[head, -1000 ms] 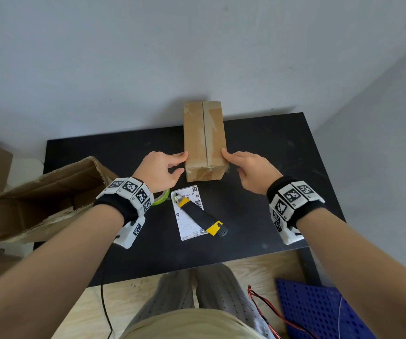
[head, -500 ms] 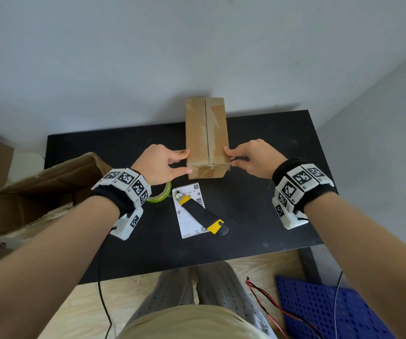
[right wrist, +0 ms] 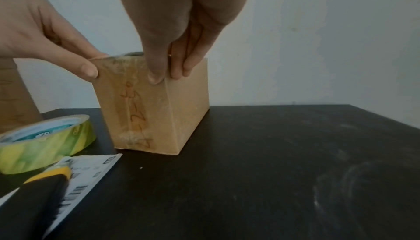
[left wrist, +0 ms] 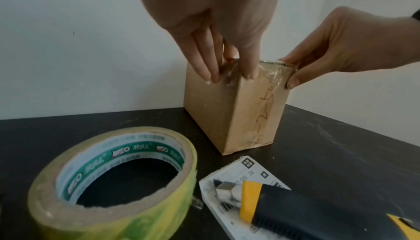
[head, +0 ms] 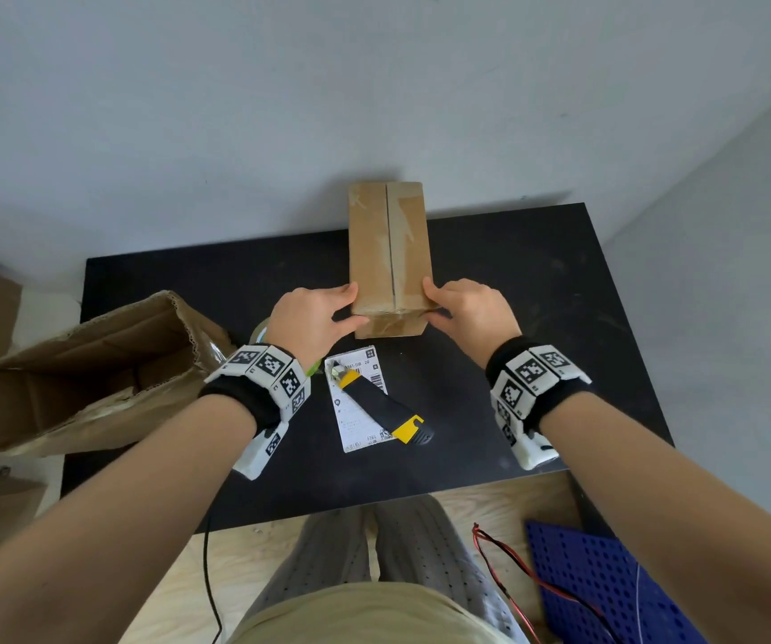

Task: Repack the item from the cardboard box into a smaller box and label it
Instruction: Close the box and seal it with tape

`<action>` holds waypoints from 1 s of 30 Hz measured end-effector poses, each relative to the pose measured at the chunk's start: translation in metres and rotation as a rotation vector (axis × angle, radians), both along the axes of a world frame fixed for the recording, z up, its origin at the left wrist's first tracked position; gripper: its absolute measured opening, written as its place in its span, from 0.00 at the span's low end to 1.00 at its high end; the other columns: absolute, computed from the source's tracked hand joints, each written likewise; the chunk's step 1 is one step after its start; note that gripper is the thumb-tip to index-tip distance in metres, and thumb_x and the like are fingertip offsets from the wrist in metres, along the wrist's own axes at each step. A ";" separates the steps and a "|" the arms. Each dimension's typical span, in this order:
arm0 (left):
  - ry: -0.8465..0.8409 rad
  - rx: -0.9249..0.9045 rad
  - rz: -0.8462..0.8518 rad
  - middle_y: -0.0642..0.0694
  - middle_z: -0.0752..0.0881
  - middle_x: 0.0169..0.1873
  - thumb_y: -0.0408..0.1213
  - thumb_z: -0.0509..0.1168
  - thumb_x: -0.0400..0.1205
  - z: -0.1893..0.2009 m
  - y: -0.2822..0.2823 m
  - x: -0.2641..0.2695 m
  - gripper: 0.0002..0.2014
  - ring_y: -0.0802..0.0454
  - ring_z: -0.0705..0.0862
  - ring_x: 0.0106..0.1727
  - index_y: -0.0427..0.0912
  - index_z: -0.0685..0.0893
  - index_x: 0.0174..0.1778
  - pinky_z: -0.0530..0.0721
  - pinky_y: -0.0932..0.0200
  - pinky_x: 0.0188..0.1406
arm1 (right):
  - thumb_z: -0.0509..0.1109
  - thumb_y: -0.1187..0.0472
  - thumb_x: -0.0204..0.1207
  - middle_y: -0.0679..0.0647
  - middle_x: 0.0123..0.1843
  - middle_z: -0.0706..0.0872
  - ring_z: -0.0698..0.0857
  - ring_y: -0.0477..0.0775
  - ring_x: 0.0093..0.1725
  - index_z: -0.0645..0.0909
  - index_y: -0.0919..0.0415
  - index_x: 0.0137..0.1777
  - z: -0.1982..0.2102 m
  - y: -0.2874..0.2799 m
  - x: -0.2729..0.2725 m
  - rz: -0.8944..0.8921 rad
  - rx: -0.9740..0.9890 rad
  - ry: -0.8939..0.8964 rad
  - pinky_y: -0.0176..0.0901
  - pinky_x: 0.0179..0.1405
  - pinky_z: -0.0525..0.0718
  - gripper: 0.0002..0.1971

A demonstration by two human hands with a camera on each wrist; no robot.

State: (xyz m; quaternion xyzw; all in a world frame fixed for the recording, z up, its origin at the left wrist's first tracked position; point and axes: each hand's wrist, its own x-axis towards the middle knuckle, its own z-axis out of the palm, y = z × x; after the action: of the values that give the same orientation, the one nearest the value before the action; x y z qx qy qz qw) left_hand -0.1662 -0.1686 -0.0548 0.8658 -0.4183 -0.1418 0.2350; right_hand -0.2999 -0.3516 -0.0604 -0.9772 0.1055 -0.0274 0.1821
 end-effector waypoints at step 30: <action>-0.012 0.123 -0.070 0.48 0.78 0.70 0.42 0.70 0.78 0.015 0.007 -0.025 0.30 0.49 0.86 0.57 0.47 0.70 0.77 0.81 0.59 0.57 | 0.66 0.60 0.77 0.55 0.62 0.83 0.83 0.57 0.59 0.66 0.58 0.76 0.007 0.013 -0.022 -0.326 0.271 0.040 0.53 0.57 0.83 0.27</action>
State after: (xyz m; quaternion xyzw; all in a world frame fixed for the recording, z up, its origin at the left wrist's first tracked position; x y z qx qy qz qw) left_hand -0.1911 -0.1620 -0.0402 0.8642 -0.4403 -0.1704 0.1738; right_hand -0.3215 -0.3383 -0.0531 -0.9142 0.2683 -0.0224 0.3029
